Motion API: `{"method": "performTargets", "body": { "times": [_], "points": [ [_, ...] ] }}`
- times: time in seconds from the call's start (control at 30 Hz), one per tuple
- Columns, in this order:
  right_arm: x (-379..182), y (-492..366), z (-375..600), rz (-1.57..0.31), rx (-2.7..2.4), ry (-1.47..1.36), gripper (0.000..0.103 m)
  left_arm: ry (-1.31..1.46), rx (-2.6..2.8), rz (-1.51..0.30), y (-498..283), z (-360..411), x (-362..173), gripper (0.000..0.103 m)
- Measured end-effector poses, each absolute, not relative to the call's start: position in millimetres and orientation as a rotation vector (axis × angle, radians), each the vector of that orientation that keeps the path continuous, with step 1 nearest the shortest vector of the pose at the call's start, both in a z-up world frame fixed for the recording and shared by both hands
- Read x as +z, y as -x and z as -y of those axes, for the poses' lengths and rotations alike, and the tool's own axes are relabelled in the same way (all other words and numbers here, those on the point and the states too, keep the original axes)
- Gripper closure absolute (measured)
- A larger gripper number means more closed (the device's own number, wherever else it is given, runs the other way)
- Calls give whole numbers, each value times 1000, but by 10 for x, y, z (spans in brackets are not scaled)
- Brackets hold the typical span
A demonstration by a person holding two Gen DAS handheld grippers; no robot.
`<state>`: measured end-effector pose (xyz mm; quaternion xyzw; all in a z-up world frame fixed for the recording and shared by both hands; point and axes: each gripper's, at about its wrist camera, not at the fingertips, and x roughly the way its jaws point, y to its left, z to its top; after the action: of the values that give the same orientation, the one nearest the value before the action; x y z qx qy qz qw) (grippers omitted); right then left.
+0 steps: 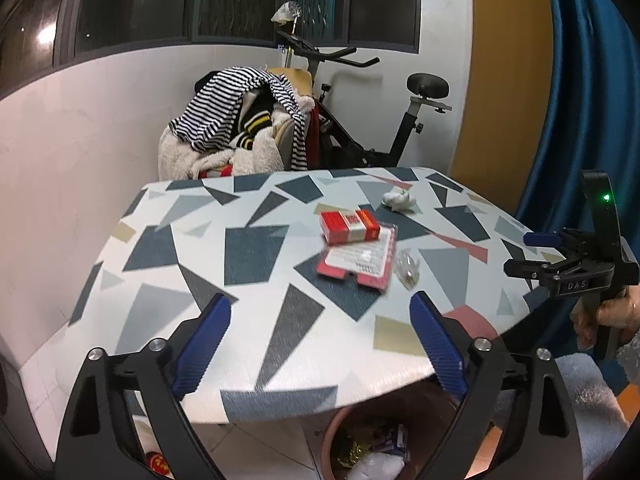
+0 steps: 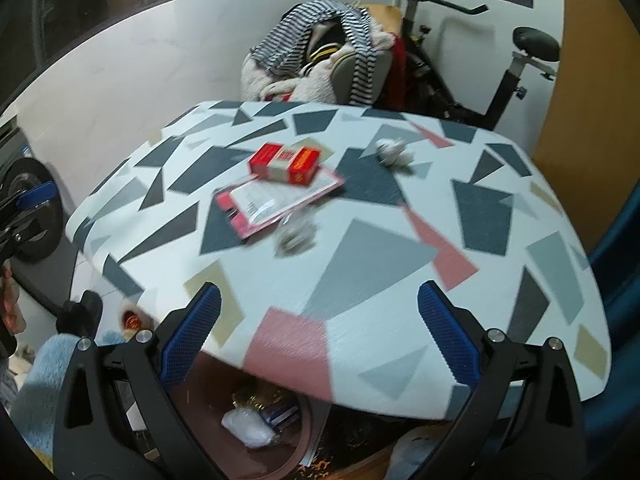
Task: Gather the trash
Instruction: 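Move both open tools back over the table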
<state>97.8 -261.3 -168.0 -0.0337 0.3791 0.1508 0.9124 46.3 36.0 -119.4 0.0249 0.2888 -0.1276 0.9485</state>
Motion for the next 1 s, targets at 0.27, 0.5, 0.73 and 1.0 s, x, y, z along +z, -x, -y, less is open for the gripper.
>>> {"method": "performTargets", "body": {
  "times": [0.27, 0.5, 0.73, 1.0],
  "points": [
    [-1602, -1110, 2766, -774, 268, 80, 6, -65, -271, -593, -658, -313, -1139, 6],
    [-1635, -1205, 2846, -792, 247, 84, 6, -82, -282, -603, -814, -255, -1168, 6],
    [-1701, -1320, 2917, -814, 229, 62, 6, -57, -255, -607, -987, -297, -1203, 6],
    [-1789, -1500, 2933, -822, 218, 74, 6, -47, -236, -602, -1148, -358, -1291, 6]
  ]
}}
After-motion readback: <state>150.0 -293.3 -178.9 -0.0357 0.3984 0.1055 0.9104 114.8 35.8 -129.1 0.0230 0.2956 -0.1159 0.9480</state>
